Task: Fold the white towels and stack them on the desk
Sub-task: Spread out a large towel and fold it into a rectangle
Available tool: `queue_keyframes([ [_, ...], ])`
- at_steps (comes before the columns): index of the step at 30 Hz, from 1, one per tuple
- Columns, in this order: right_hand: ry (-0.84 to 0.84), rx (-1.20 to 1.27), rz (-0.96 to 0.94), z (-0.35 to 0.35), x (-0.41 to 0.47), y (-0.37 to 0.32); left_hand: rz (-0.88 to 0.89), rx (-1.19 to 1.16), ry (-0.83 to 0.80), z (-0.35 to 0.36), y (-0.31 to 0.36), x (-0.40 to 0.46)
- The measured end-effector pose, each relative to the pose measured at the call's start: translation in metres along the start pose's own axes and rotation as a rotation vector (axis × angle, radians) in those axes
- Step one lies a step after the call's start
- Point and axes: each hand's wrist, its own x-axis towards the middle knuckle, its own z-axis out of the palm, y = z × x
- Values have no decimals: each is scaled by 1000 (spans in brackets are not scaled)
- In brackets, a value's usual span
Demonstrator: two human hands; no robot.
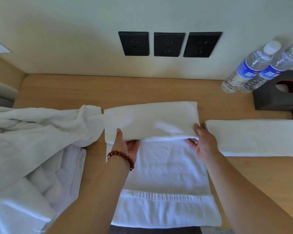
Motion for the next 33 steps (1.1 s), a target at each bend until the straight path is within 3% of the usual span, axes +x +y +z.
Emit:
queue_keyframes([
  [10, -64, -33, -1, -6, 4, 1, 159, 172, 130, -8, 10, 8],
  [15, -98, -119, -32, -9, 5, 2, 139, -65, 29, -13, 16, 11],
  [18, -103, -167, -38, -10, 5, 1, 144, -71, -8, -15, 16, 7],
  [25, -9, -268, -178, -9, -2, -7, 229, -9, -1, -18, 23, 8],
  [33, 106, -178, -252, -24, -10, 9, 227, 29, -81, -36, 4, 3],
])
